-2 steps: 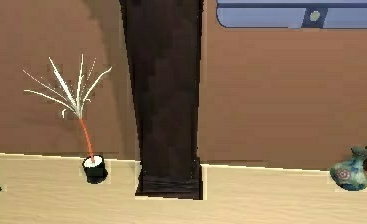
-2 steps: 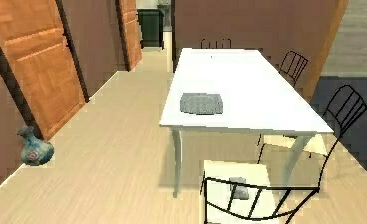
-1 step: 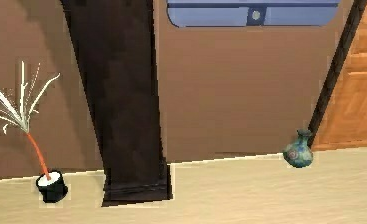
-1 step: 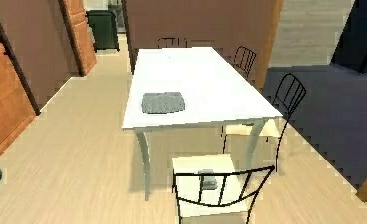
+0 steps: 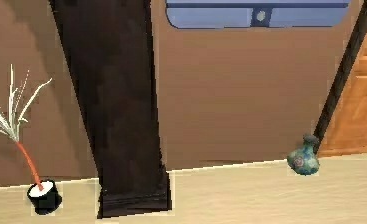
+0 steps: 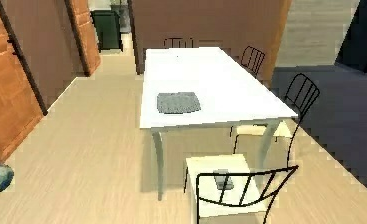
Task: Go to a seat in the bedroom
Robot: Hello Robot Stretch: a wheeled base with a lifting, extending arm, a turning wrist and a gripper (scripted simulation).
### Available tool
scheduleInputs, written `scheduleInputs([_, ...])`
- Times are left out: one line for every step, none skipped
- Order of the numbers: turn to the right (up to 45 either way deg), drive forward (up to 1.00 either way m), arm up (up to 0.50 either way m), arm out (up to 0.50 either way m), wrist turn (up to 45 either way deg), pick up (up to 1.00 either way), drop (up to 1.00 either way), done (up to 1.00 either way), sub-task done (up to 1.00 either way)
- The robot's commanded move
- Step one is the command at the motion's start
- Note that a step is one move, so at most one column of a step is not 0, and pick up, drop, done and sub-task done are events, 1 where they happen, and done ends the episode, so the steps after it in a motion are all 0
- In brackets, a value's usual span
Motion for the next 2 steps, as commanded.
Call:
scheduleInputs([27.0, 0.0, 0.0, 0.0, 0.0, 0.0, 0.0, 0.0, 0.0])
scheduleInputs([0.0, 1.0, 0.0, 0.0, 0.0, 0.0, 0.0, 0.0, 0.0])
